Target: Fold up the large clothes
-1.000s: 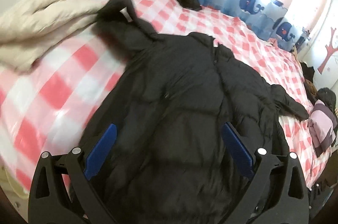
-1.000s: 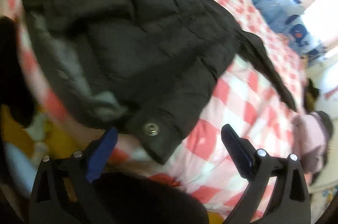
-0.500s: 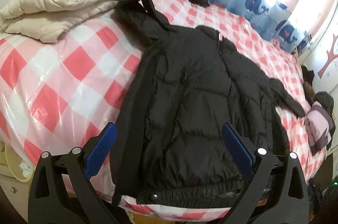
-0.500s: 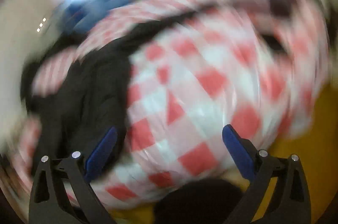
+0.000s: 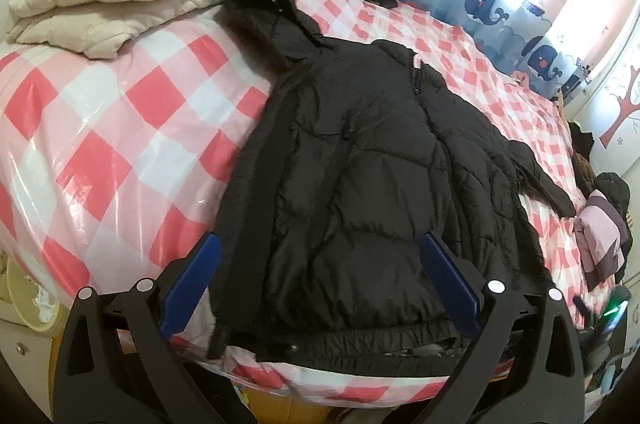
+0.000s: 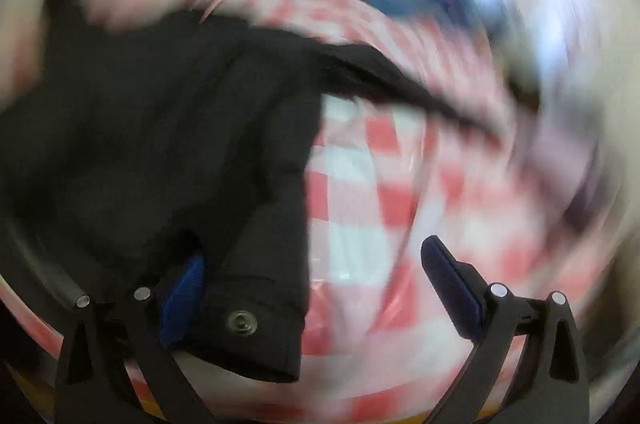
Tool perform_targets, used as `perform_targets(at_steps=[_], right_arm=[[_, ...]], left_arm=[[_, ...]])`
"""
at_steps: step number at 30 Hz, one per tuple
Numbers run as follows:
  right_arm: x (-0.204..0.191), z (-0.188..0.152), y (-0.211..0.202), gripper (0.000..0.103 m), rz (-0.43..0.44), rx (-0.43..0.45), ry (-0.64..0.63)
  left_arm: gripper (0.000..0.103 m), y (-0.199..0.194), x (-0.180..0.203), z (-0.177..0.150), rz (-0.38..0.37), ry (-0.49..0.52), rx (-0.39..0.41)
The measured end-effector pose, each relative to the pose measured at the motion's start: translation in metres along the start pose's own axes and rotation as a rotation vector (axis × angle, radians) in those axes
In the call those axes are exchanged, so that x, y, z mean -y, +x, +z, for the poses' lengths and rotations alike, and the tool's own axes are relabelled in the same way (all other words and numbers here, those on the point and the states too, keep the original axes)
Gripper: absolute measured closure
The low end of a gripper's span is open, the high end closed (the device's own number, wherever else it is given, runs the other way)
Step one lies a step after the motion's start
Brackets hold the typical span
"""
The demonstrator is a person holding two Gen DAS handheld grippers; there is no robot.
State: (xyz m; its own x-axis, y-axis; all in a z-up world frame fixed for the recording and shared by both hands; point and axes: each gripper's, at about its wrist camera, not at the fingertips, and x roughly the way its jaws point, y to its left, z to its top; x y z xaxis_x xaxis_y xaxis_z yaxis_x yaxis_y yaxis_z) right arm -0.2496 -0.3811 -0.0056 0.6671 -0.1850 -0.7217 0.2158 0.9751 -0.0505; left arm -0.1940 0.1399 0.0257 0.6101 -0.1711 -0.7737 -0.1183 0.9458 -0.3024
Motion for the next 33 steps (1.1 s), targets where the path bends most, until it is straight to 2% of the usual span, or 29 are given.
perform_targets(at_steps=[2,3,4,6,8,10,11,14,16,17,18,19,20,22,23,25,27,29,31,33], right_arm=[[0.052,-0.008,-0.002,0.007,0.153,-0.006,0.342],[0.085,-0.023,-0.001,0.007,0.23,-0.008,0.545],[0.102,-0.032,-0.003,0.007,0.251,-0.012,0.647],[0.125,-0.044,-0.01,0.007,0.192,-0.02,0.753],[0.14,-0.05,-0.022,0.007,0.16,-0.022,0.779],[0.134,-0.044,-0.044,0.007,0.101,0.036,0.706],[0.12,-0.036,-0.056,0.007,0.085,0.069,0.62],[0.052,0.003,-0.058,0.007,0.088,0.07,0.213],[-0.024,0.013,-0.037,0.007,0.002,0.01,-0.166],[-0.049,0.01,-0.021,0.007,-0.093,-0.016,-0.308],[-0.058,0.006,-0.004,0.007,-0.167,-0.044,-0.375],[-0.055,0.003,0.019,0.007,-0.246,-0.117,-0.416],[-0.041,0.0,0.037,0.007,-0.261,-0.207,-0.398],[-0.005,-0.005,0.05,0.007,-0.28,-0.293,-0.311],[0.01,-0.003,0.048,0.007,-0.286,-0.312,-0.263],[0.02,-0.003,0.041,0.007,-0.337,-0.31,-0.278],[0.026,-0.002,0.032,0.007,-0.316,-0.327,-0.242],[0.024,0.006,0.02,0.007,-0.235,-0.289,-0.18],[0.015,0.019,-0.001,0.007,-0.189,-0.216,-0.131],[0.0,0.043,-0.02,0.007,-0.066,-0.144,-0.063]], left_arm=[[0.007,0.009,-0.004,0.0,0.002,-0.014,-0.022],[0.007,0.012,-0.006,0.0,0.0,-0.017,-0.031],[0.007,0.017,-0.006,-0.001,-0.002,-0.019,-0.046],[0.007,0.021,-0.004,-0.003,0.0,-0.007,-0.053],[0.007,0.023,-0.002,-0.004,0.008,0.011,-0.051],[0.007,0.026,-0.003,-0.003,0.016,0.01,-0.051],[0.007,0.029,-0.003,-0.002,0.022,0.007,-0.055],[0.007,0.032,0.0,0.0,0.029,-0.002,-0.064],[0.007,0.028,0.005,0.0,0.018,0.005,-0.054],[0.007,0.027,0.006,0.0,0.018,0.012,-0.051],[0.007,0.026,0.007,0.001,0.019,0.017,-0.05],[0.007,0.024,0.007,0.002,0.016,0.02,-0.047],[0.007,0.022,0.005,0.003,0.013,0.019,-0.041],[0.007,0.02,0.003,0.004,0.02,0.026,-0.032],[0.007,0.021,0.001,0.006,0.03,0.033,-0.029],[0.007,0.028,-0.004,0.008,0.045,0.034,-0.043],[0.007,0.035,-0.006,0.01,0.045,0.033,-0.056],[0.007,0.041,-0.006,0.011,0.047,0.052,-0.065],[0.007,0.04,-0.007,0.016,0.061,0.057,-0.042],[0.007,0.039,-0.01,0.025,0.08,0.058,-0.015]])
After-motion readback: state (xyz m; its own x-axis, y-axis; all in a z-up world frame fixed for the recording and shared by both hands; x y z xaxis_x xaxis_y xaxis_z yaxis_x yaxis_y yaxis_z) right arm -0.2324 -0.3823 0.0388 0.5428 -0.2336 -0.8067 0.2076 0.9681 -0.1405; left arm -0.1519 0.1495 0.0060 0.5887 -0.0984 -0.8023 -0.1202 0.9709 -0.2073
